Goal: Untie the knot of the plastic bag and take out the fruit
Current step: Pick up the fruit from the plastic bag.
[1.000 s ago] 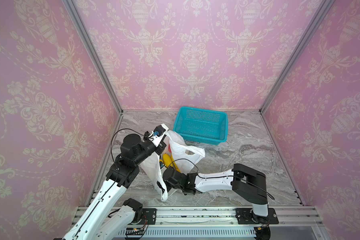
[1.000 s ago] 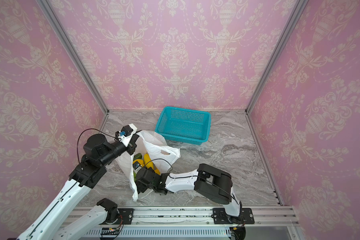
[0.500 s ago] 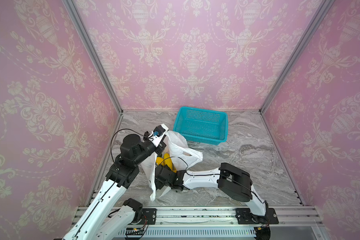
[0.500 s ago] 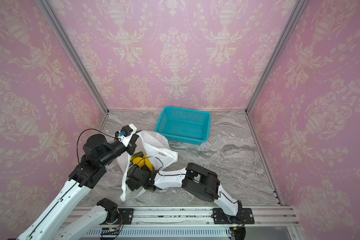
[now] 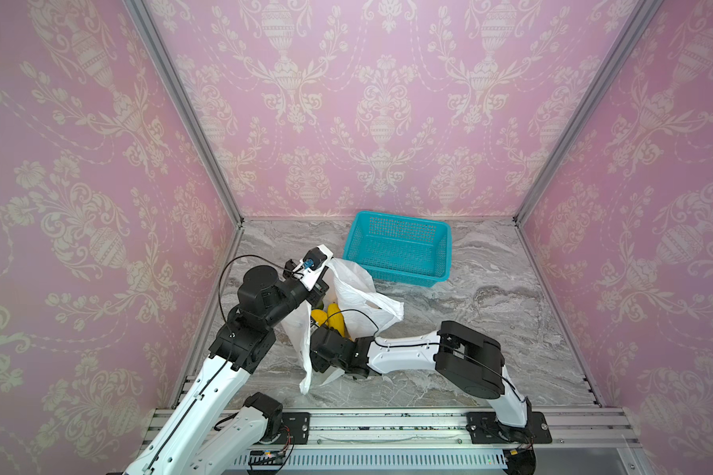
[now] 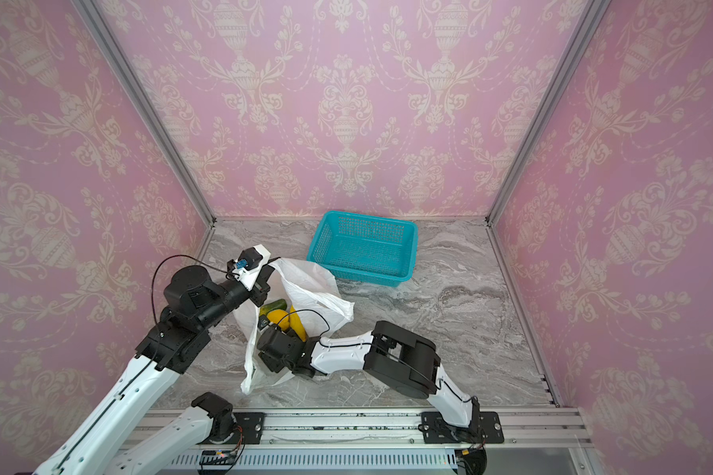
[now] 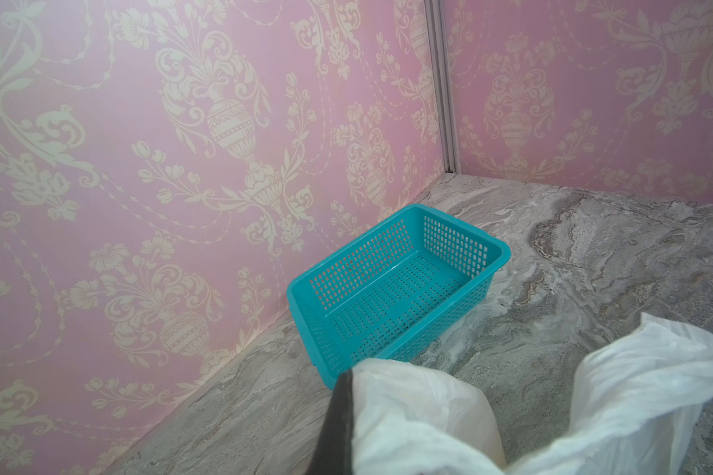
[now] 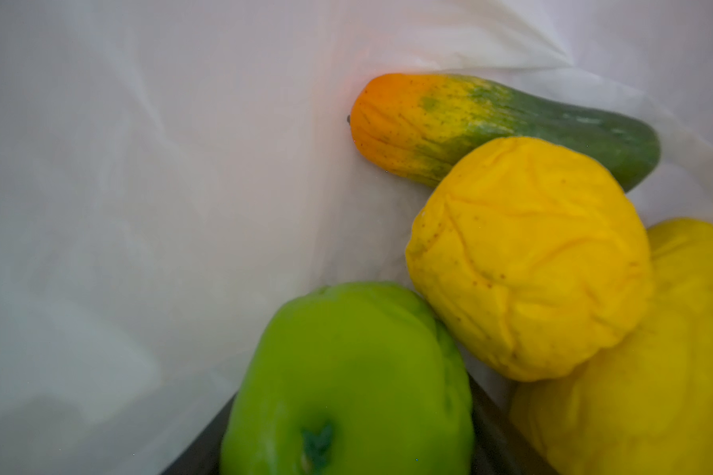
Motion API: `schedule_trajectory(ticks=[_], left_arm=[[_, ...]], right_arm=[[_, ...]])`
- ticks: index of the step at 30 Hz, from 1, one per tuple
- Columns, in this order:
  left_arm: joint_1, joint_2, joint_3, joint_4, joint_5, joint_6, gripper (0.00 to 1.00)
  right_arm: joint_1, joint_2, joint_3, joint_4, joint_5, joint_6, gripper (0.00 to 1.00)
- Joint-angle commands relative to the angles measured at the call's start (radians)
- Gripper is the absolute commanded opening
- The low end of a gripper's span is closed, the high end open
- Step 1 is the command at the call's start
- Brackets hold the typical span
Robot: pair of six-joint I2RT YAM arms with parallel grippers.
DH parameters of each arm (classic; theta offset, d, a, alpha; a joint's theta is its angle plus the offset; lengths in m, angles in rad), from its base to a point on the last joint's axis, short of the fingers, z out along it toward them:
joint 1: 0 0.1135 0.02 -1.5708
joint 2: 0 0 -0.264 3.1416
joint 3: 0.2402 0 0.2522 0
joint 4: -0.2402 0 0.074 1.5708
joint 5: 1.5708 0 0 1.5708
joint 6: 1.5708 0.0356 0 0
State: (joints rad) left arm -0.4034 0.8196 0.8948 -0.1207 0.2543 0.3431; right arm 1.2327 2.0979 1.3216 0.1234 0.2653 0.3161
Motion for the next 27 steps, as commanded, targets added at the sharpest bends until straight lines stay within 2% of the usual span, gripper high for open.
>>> schedule_trajectory(ticks=[1, 6, 12, 18, 27], left_arm=[[-0.003, 0.004, -0.005, 0.006, -0.052, 0.024, 0.00], [-0.003, 0.007, -0.008, 0.004, -0.069, 0.031, 0.00], [-0.004, 0.015, -0.005, -0.001, -0.069, 0.032, 0.00], [-0.003, 0.013, -0.005, 0.000, -0.072, 0.032, 0.00], [-0.003, 0.015, -0.004, -0.002, -0.076, 0.030, 0.00]], right_arm=[[-0.002, -0.082, -0.104, 0.082, -0.010, 0.000, 0.63], [0.001, -0.211, -0.278, 0.215, -0.013, -0.009, 0.58], [0.016, -0.344, -0.412, 0.320, -0.005, -0.035, 0.55], [0.017, -0.441, -0.496, 0.365, 0.054, -0.051, 0.52], [0.017, -0.616, -0.595, 0.381, 0.076, -0.089, 0.50]])
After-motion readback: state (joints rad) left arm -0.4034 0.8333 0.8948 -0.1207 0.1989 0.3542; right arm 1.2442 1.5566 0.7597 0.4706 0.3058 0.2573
